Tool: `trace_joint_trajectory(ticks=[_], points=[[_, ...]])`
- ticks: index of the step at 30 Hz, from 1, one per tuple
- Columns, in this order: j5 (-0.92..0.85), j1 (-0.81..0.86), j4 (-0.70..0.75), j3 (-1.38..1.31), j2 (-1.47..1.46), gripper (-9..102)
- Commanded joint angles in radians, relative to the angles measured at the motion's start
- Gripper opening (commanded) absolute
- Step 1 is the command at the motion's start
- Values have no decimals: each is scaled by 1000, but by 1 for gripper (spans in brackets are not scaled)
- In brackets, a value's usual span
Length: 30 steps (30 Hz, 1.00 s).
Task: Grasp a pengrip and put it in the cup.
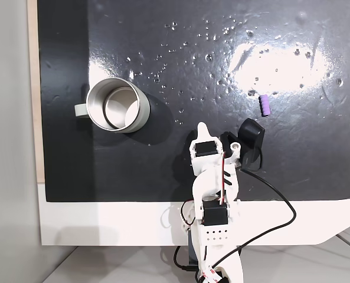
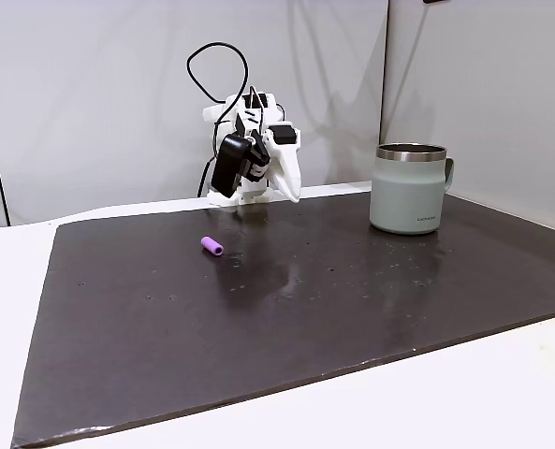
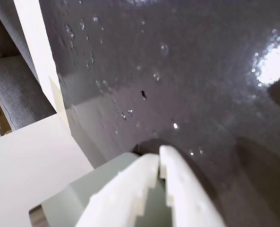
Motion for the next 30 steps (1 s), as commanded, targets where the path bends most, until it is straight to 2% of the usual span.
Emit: trace_joint_trajectory(ticks=[1, 15, 22, 30], points=[[-3, -17, -26, -3, 15, 0], [25, -15, -26, -9, 15, 0], [46, 29, 81, -167, 15, 0], [20, 130, 92, -296, -110, 0]])
